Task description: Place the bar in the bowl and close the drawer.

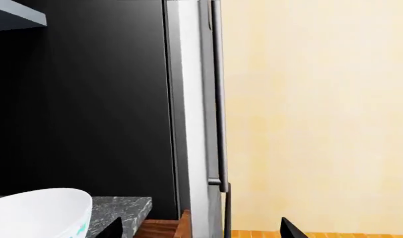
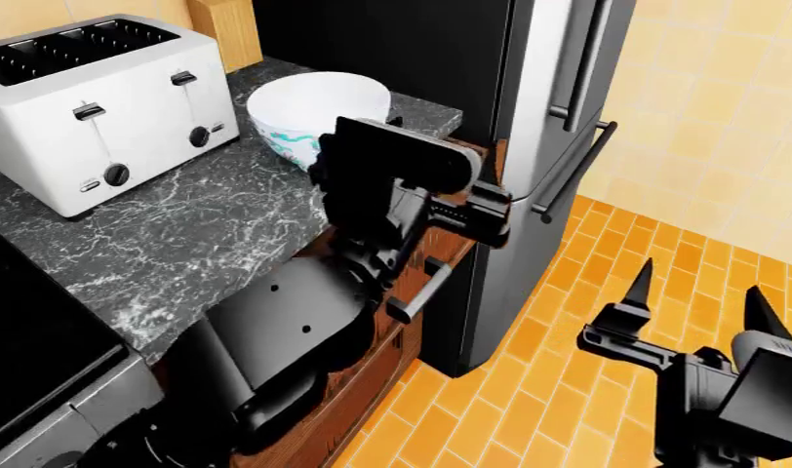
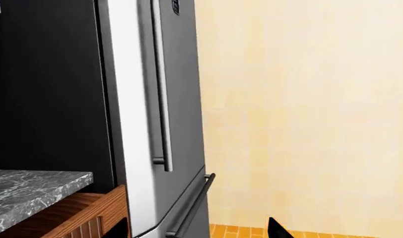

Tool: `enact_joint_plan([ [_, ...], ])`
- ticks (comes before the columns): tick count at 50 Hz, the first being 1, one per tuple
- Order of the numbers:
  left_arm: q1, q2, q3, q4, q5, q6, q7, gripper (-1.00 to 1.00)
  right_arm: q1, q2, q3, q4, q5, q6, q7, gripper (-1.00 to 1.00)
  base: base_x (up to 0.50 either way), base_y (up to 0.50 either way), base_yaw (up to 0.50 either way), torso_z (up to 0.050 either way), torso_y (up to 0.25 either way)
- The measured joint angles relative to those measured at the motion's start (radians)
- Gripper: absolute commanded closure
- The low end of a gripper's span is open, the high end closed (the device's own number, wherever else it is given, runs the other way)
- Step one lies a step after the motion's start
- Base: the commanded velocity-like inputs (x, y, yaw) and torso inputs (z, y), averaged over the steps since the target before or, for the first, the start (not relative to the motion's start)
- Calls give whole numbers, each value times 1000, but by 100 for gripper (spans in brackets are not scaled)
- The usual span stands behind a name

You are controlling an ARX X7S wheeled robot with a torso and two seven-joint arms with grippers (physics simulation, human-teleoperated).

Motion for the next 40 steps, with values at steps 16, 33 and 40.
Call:
enact_joint_plan([
  [16, 88, 105, 88, -214, 44, 144, 51, -100, 16, 1, 25, -54, -15, 56, 22, -100, 0, 0, 0, 0, 0],
  [33, 177, 145, 144, -416, 28, 277, 73, -100, 28, -24, 40, -58, -11, 96, 3, -100, 0, 0, 0, 0, 0],
  [40, 178, 156, 200, -549, -27, 356, 95, -100, 28, -32, 45, -54, -9, 104, -6, -100, 0, 0, 0, 0, 0],
])
